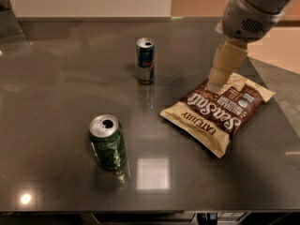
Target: Move redbull can near green can
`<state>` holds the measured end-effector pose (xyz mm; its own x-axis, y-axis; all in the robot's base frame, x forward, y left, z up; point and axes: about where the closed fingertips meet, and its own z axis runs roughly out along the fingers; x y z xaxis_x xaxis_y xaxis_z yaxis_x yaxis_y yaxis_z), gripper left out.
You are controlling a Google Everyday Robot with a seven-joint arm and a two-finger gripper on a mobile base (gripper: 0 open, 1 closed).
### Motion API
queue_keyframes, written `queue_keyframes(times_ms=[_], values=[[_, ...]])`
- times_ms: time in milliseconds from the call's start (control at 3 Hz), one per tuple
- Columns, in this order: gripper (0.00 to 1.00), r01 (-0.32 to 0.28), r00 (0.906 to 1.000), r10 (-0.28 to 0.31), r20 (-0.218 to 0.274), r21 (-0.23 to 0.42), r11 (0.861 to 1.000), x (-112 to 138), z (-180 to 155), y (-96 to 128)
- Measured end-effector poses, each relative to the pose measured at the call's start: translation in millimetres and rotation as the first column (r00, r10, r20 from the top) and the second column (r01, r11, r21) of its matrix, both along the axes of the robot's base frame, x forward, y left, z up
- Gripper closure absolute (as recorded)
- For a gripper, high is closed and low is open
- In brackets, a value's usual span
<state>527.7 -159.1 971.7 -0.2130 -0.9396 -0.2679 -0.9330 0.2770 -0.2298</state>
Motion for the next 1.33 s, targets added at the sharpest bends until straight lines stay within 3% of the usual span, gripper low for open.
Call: queue_keyframes(times_ms=[667,1333], values=[[0.00,0.050,0.9987,-0.051,0.007,0.106,0.993,68,-14,47],[0.00,0.142,0.9896,-0.136,-0.047,0.191,0.971,119,-33,85]])
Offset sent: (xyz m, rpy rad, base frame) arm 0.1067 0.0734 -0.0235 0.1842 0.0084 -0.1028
